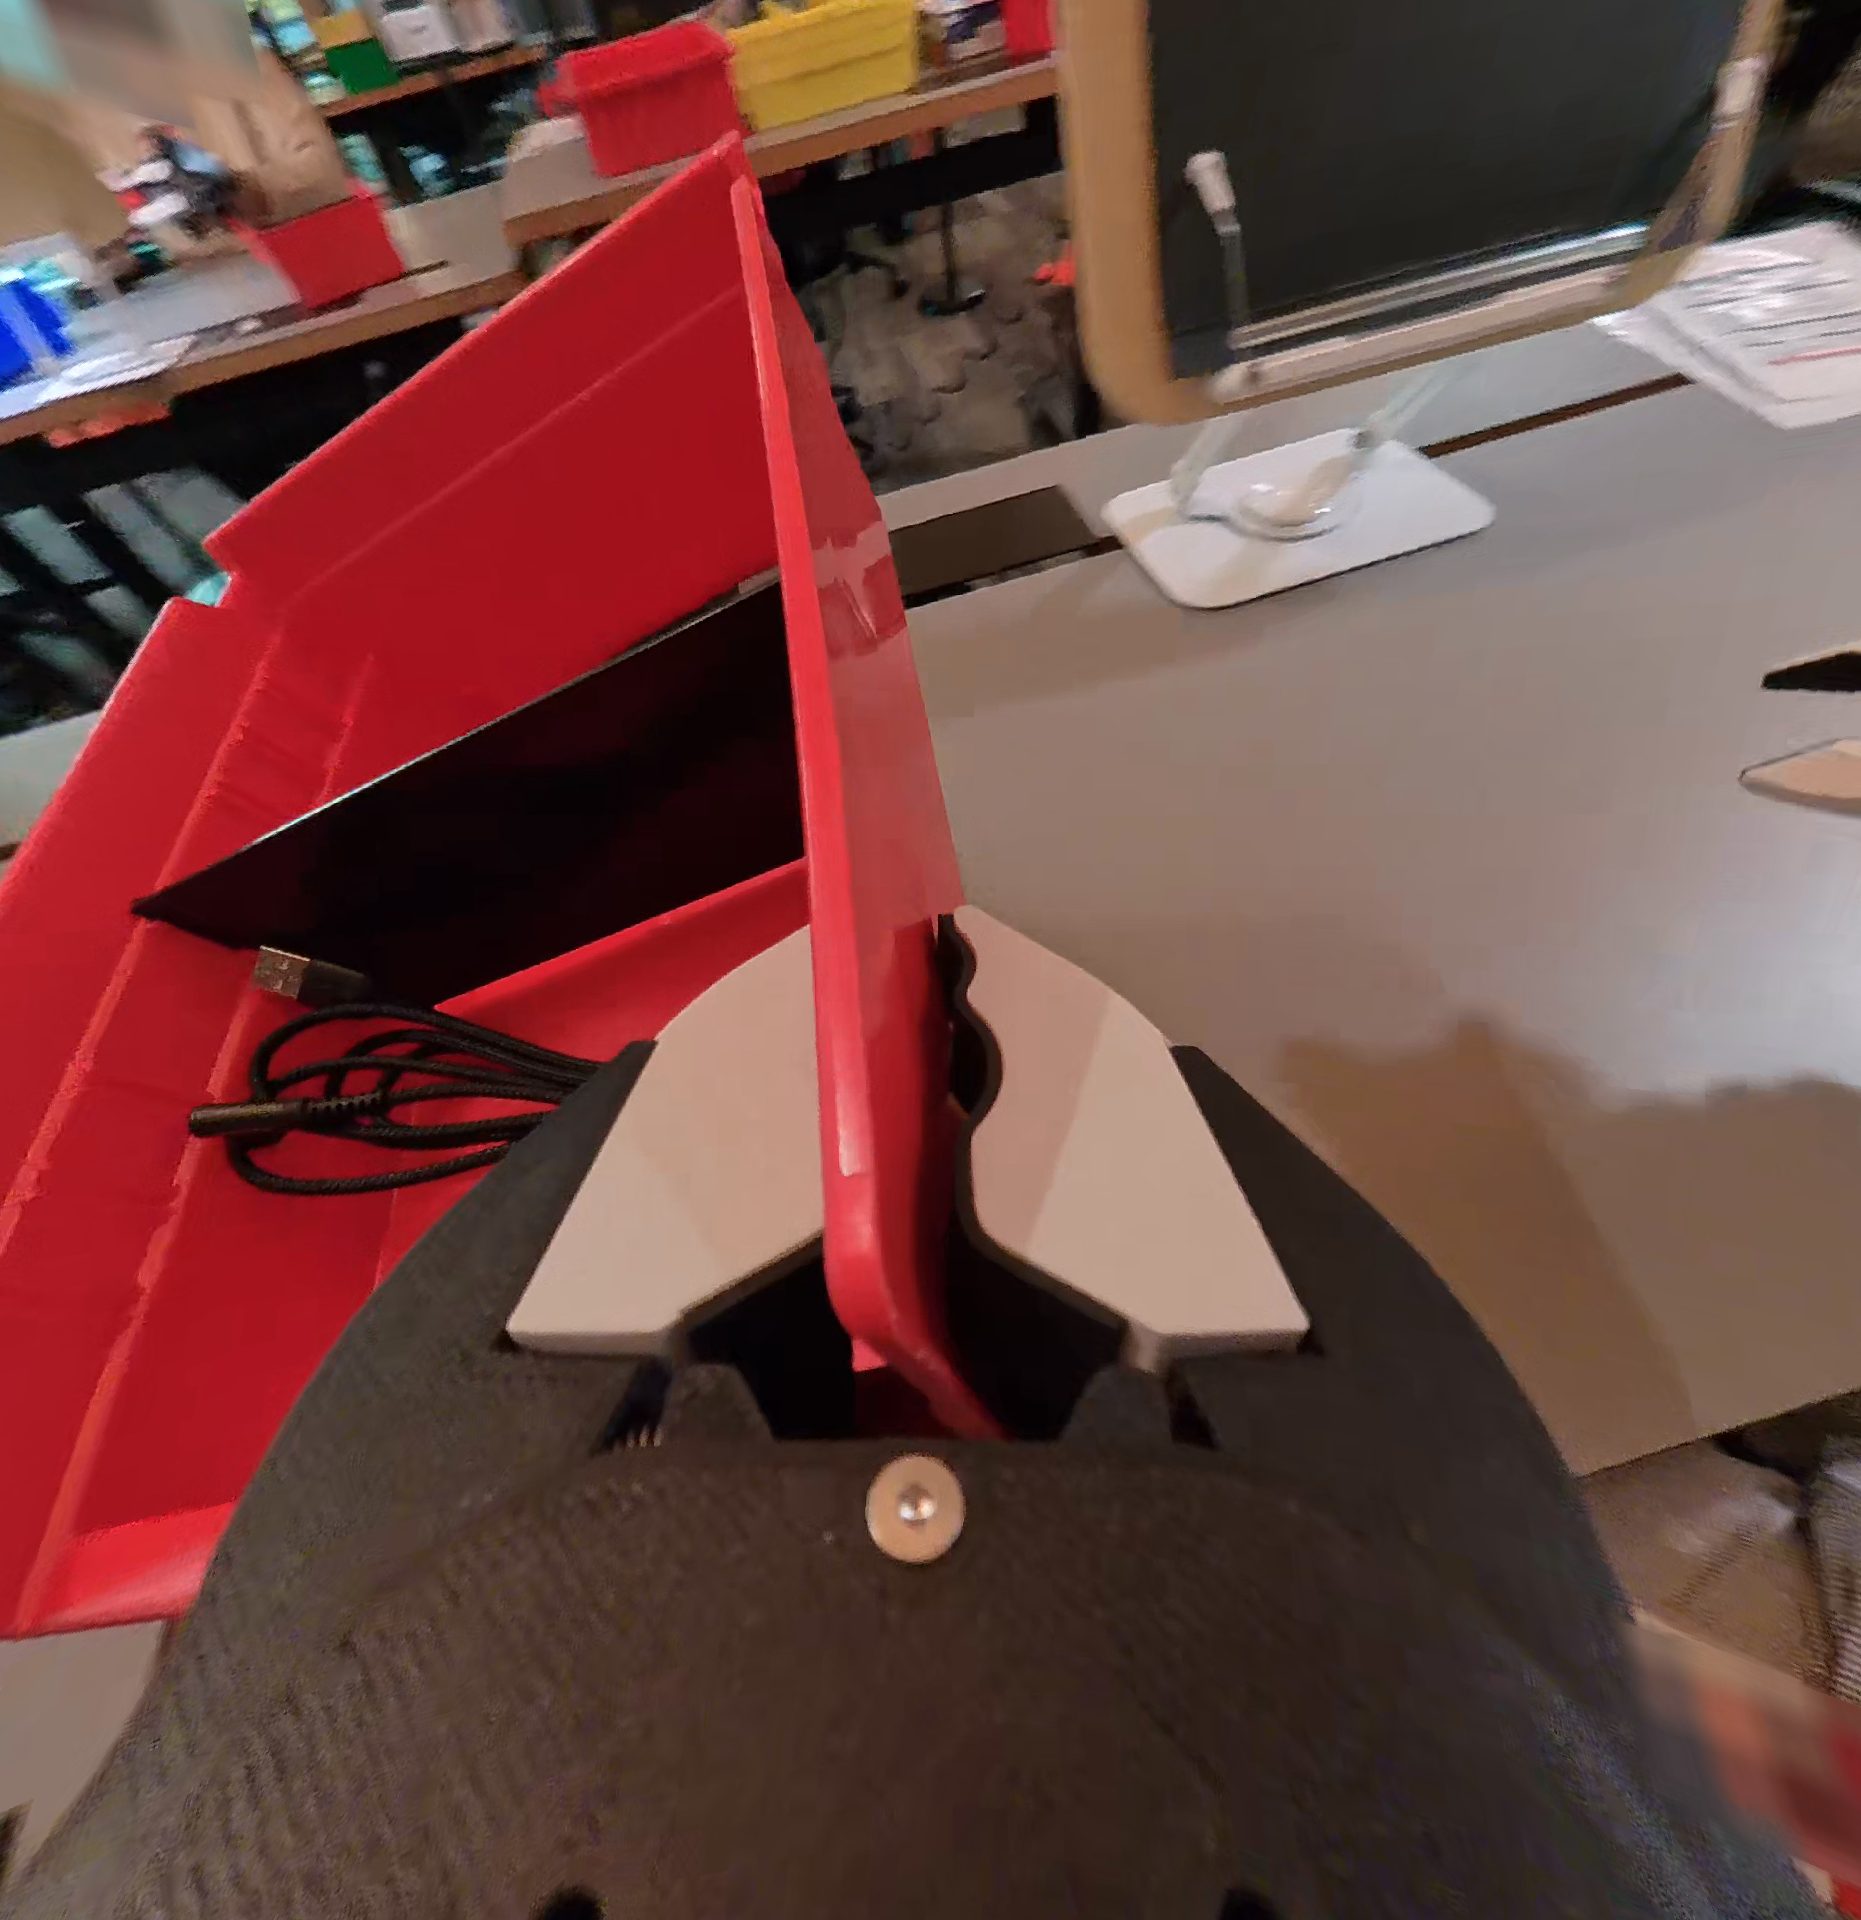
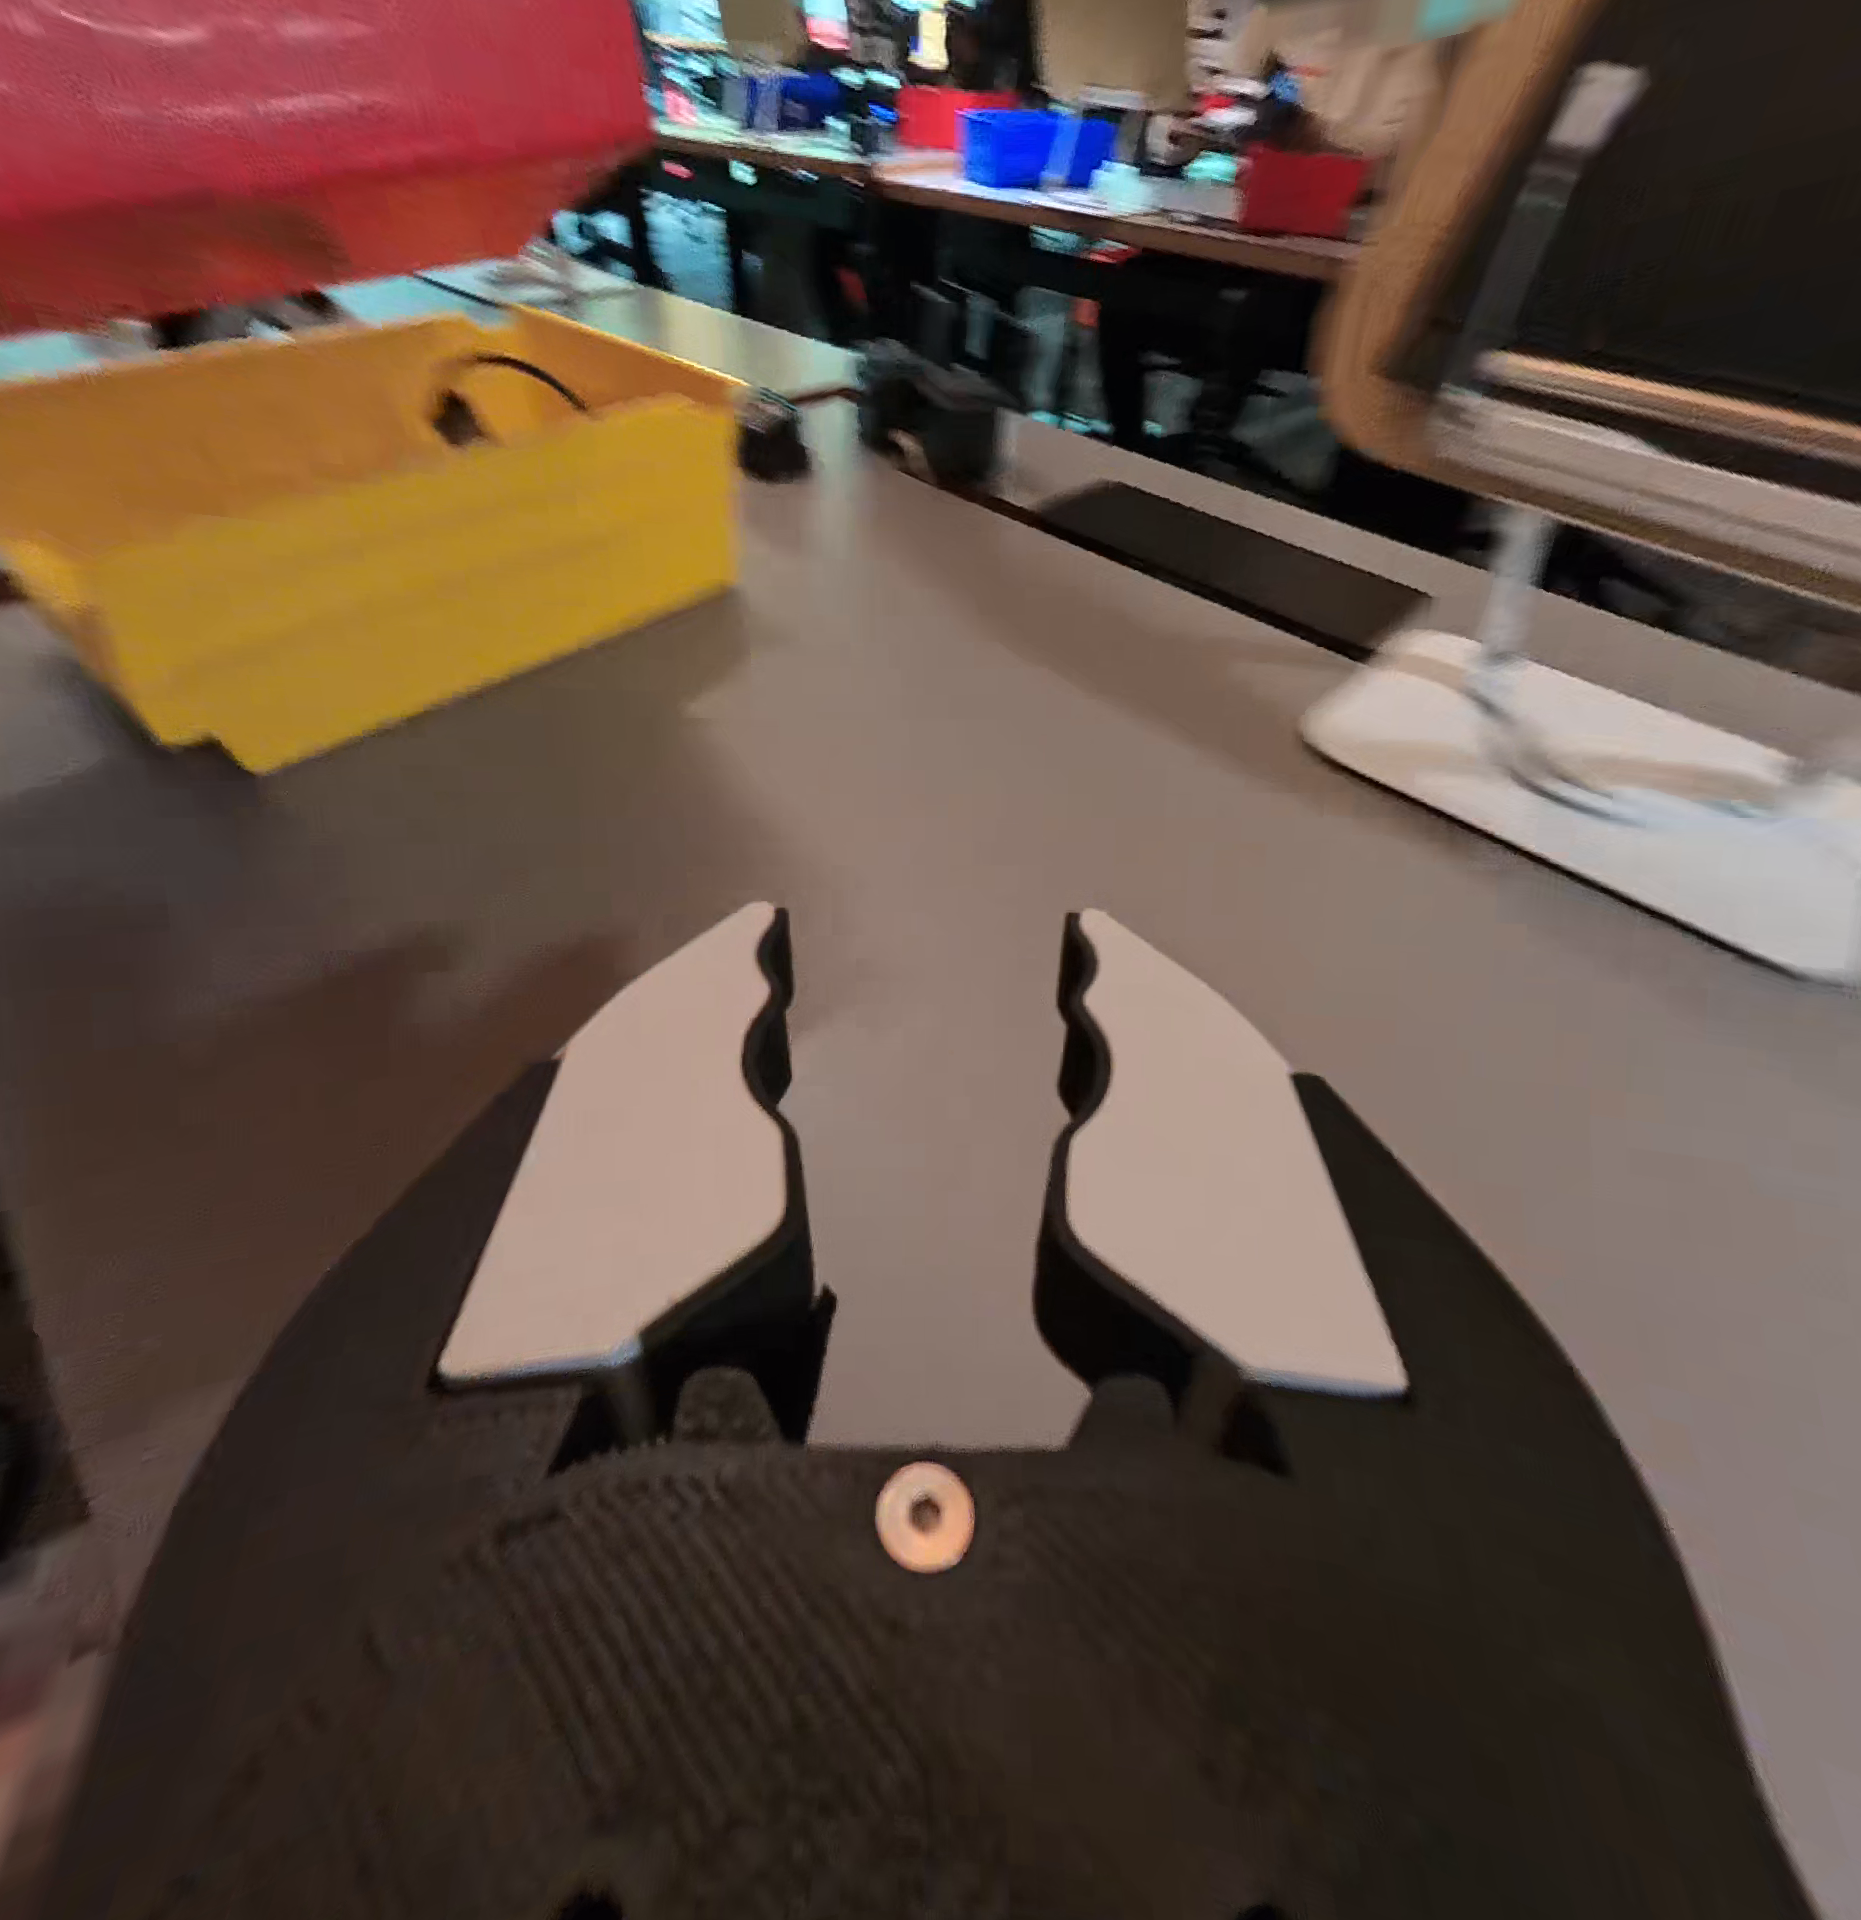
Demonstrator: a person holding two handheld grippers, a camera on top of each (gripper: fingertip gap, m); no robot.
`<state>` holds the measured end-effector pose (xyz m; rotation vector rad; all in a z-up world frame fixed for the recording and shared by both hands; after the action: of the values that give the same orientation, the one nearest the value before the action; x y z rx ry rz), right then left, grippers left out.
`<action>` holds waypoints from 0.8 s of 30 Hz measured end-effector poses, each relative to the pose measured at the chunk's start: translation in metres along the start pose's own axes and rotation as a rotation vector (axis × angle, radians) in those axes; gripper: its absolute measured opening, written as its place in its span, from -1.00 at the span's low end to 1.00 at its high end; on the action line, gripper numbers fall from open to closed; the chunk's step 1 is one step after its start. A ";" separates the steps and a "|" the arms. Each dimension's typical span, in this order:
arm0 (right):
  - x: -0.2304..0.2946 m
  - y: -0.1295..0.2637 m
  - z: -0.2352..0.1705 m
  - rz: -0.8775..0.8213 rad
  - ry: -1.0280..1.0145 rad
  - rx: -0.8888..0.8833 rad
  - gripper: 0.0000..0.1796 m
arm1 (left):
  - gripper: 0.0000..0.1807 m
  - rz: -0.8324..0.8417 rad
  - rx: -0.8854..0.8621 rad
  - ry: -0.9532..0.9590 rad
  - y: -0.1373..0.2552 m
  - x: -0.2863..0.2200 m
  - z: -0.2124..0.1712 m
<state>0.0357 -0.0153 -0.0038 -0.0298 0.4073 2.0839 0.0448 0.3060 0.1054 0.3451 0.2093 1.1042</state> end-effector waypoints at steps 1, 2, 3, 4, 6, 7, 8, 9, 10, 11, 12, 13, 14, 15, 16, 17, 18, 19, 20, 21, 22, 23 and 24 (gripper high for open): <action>-0.019 0.022 -0.011 -0.045 -0.014 0.020 -0.46 | -0.93 -0.039 0.004 -0.015 -0.008 -0.018 0.001; -0.035 0.043 -0.020 -0.086 -0.039 0.030 -0.49 | -0.93 -0.078 0.010 -0.032 -0.017 -0.037 0.002; -0.050 0.064 -0.029 -0.126 -0.069 0.025 -0.50 | -0.93 -0.116 0.017 -0.048 -0.025 -0.057 0.003; -0.062 0.084 -0.038 -0.159 -0.102 0.010 -0.52 | -0.93 -0.148 0.026 -0.061 -0.034 -0.078 0.002; -0.082 0.119 -0.054 -0.204 -0.170 -0.029 -0.56 | -0.93 -0.202 0.074 -0.124 -0.054 -0.124 -0.004; -0.089 0.134 -0.063 -0.221 -0.201 -0.037 -0.60 | -0.93 -0.228 0.113 -0.171 -0.064 -0.147 -0.009; -0.094 0.148 -0.072 -0.241 -0.227 -0.040 -0.63 | -0.93 -0.258 0.146 -0.212 -0.074 -0.170 -0.016; -0.098 0.161 -0.081 -0.263 -0.243 -0.044 -0.64 | -0.92 -0.291 0.173 -0.241 -0.084 -0.191 -0.024; -0.101 0.172 -0.088 -0.280 -0.260 -0.048 -0.63 | -0.92 -0.326 0.195 -0.263 -0.093 -0.210 -0.032; -0.103 0.180 -0.093 -0.286 -0.289 -0.050 -0.63 | -0.91 -0.352 0.206 -0.275 -0.101 -0.227 -0.038; -0.103 0.187 -0.096 -0.280 -0.323 -0.056 -0.63 | -0.90 -0.370 0.209 -0.281 -0.107 -0.242 -0.043; -0.103 0.193 -0.095 -0.273 -0.352 -0.071 -0.64 | -0.90 -0.400 0.215 -0.280 -0.112 -0.256 -0.048; -0.103 0.198 -0.094 -0.271 -0.368 -0.090 -0.63 | -0.90 -0.429 0.209 -0.287 -0.116 -0.270 -0.052; -0.103 0.202 -0.094 -0.275 -0.373 -0.103 -0.63 | -0.90 -0.428 0.189 -0.323 -0.119 -0.280 -0.053; -0.102 0.205 -0.095 -0.282 -0.369 -0.104 -0.63 | -0.90 -0.436 0.191 -0.355 -0.123 -0.289 -0.055; -0.101 0.207 -0.098 -0.287 -0.362 -0.095 -0.63 | -0.90 -0.444 0.191 -0.382 -0.126 -0.297 -0.056; -0.099 0.208 -0.102 -0.288 -0.358 -0.078 -0.63 | -0.89 -0.459 0.194 -0.390 -0.130 -0.303 -0.058; -0.098 0.207 -0.107 -0.286 -0.361 -0.058 -0.62 | -0.90 -0.479 0.195 -0.387 -0.133 -0.309 -0.061; -0.096 0.207 -0.110 -0.283 -0.371 -0.041 -0.62 | -0.90 -0.487 0.180 -0.396 -0.136 -0.314 -0.065; -0.095 0.206 -0.113 -0.280 -0.382 -0.032 -0.62 | -0.89 -0.494 0.167 -0.412 -0.138 -0.318 -0.069; -0.093 0.206 -0.114 -0.279 -0.390 -0.030 -0.62 | -0.90 -0.504 0.170 -0.431 -0.141 -0.321 -0.074; -0.092 0.205 -0.115 -0.279 -0.395 -0.026 -0.61 | -0.90 -0.509 0.170 -0.451 -0.143 -0.323 -0.078; -0.090 0.203 -0.116 -0.281 -0.397 -0.019 -0.61 | -0.90 -0.510 0.164 -0.469 -0.145 -0.325 -0.082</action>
<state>-0.1041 -0.2207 -0.0408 0.2960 0.1310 1.7622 -0.0042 -0.0310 -0.0268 0.6458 -0.0329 0.4830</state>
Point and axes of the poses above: each gripper's, where its closed fingertips meet, y back along the fingers, z out of its top, x = y × z across the jaws, the point moved 5 cm from there along y, back along the fingers, and after that the axes turned 9 degrees about y, right-handed, at the moved point
